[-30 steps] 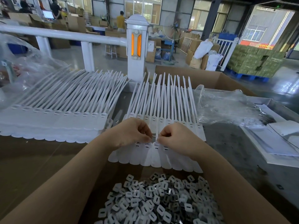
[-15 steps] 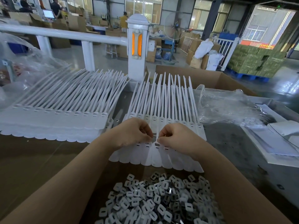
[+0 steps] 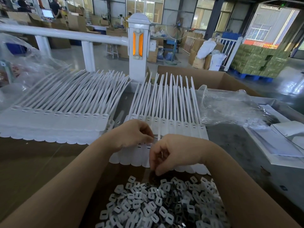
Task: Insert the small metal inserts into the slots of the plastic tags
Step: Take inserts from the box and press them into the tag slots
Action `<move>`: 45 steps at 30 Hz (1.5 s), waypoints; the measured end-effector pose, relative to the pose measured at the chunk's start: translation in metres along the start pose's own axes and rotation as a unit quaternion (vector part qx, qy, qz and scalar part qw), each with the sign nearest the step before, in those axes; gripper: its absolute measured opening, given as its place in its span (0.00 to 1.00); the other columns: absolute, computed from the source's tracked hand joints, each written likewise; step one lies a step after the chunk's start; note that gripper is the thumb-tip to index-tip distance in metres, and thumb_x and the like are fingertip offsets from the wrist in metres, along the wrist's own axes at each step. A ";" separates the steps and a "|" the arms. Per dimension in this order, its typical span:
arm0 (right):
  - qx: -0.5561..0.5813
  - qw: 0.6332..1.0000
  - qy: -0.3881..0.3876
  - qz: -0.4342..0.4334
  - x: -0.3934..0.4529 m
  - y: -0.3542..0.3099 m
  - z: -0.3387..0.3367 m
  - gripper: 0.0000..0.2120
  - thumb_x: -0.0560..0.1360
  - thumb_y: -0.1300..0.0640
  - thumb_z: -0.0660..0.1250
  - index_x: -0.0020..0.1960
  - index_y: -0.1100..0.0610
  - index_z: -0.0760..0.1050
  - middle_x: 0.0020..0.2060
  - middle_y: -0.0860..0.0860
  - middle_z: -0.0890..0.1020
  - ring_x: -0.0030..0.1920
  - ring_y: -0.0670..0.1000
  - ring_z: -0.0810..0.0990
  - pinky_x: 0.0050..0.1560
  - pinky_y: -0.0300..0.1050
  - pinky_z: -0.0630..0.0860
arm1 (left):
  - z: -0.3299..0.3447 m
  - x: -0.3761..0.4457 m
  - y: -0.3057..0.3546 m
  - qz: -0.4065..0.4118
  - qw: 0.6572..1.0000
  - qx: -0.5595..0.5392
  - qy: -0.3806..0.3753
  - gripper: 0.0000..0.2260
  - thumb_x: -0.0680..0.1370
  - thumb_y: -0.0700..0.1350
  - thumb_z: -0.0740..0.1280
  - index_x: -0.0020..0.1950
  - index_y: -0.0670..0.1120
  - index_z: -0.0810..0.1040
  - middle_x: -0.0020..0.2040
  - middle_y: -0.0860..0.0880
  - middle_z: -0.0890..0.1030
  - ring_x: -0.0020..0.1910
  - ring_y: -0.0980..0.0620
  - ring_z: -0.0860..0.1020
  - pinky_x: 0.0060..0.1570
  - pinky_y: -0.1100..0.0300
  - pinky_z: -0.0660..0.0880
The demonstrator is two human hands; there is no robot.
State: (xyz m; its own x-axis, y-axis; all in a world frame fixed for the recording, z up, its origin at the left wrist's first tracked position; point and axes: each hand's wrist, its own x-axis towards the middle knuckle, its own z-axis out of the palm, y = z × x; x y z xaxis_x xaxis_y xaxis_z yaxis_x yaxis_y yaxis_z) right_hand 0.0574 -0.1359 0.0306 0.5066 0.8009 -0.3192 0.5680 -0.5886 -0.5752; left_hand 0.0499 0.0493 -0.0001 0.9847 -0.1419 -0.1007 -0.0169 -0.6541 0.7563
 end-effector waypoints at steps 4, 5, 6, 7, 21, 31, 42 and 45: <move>-0.039 0.999 -0.031 0.003 0.001 -0.007 0.001 0.06 0.71 0.54 0.77 0.46 0.48 0.82 0.38 0.44 0.82 0.38 0.41 0.79 0.46 0.44 0.80 | 0.000 0.000 -0.001 0.001 1.000 -0.006 0.000 0.01 0.76 0.46 0.72 0.46 0.52 0.83 0.41 0.54 0.83 0.37 0.64 0.79 0.38 0.68 0.69; -0.052 0.998 -0.035 0.001 0.002 -0.010 0.002 0.06 0.72 0.54 0.77 0.45 0.48 0.81 0.35 0.41 0.81 0.36 0.39 0.78 0.43 0.38 0.77 | 0.000 0.000 -0.001 0.001 1.000 -0.007 0.001 0.01 0.76 0.46 0.72 0.46 0.51 0.83 0.41 0.54 0.83 0.38 0.63 0.79 0.39 0.67 0.70; -0.064 0.997 -0.037 0.000 0.003 -0.012 0.004 0.06 0.72 0.54 0.77 0.45 0.47 0.80 0.32 0.38 0.79 0.34 0.36 0.76 0.39 0.33 0.74 | 0.001 0.000 -0.001 0.000 1.000 -0.006 0.002 0.00 0.76 0.46 0.72 0.46 0.51 0.83 0.41 0.54 0.83 0.39 0.61 0.79 0.40 0.67 0.70; -0.077 0.996 -0.039 0.000 0.005 -0.015 0.005 0.06 0.72 0.54 0.77 0.45 0.48 0.80 0.30 0.35 0.78 0.33 0.34 0.75 0.35 0.29 0.71 | 0.001 0.000 -0.001 -0.002 1.000 -0.005 0.002 0.00 0.76 0.46 0.72 0.46 0.52 0.83 0.41 0.53 0.83 0.40 0.60 0.79 0.40 0.66 0.70; 0.075 0.958 0.271 0.049 0.003 0.010 -0.003 0.03 0.73 0.58 0.73 0.43 0.51 0.80 0.35 0.48 0.84 0.33 0.41 0.80 0.36 0.35 0.79 | 0.001 0.001 0.006 0.007 0.998 -0.034 0.045 0.02 0.78 0.49 0.70 0.46 0.54 0.82 0.37 0.57 0.82 0.33 0.64 0.77 0.34 0.69 0.70; 0.158 0.948 0.274 0.032 0.005 0.018 -0.001 0.03 0.73 0.59 0.74 0.43 0.53 0.81 0.34 0.47 0.85 0.33 0.42 0.81 0.35 0.36 0.78 | -0.009 -0.004 0.014 -0.078 0.959 -0.254 -0.100 0.09 0.77 0.49 0.71 0.46 0.43 0.83 0.35 0.49 0.81 0.27 0.57 0.72 0.25 0.67 0.67; 0.206 0.958 0.197 0.037 0.005 0.014 0.003 0.04 0.71 0.62 0.76 0.43 0.56 0.81 0.32 0.49 0.84 0.34 0.43 0.80 0.34 0.36 0.76 | -0.019 -0.007 0.006 -0.079 0.954 -0.215 -0.193 0.05 0.69 0.47 0.75 0.41 0.47 0.87 0.42 0.46 0.85 0.37 0.55 0.83 0.34 0.66 0.77; 0.199 0.960 0.190 0.042 0.004 0.014 0.003 0.04 0.71 0.59 0.76 0.44 0.55 0.82 0.35 0.50 0.86 0.35 0.42 0.82 0.33 0.35 0.75 | -0.018 -0.007 0.004 -0.086 0.951 -0.220 -0.198 0.05 0.68 0.46 0.75 0.41 0.47 0.87 0.43 0.45 0.86 0.39 0.54 0.84 0.36 0.65 0.78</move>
State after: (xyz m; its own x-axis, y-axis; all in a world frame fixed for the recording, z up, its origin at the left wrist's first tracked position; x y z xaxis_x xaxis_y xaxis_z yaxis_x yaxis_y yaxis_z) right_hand 0.0655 -0.1405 0.0186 0.7828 0.6098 -0.1240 0.2591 -0.5005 -0.8261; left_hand 0.0459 0.0609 0.0158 0.8224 -0.3874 -0.4166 0.2976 -0.3312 0.8954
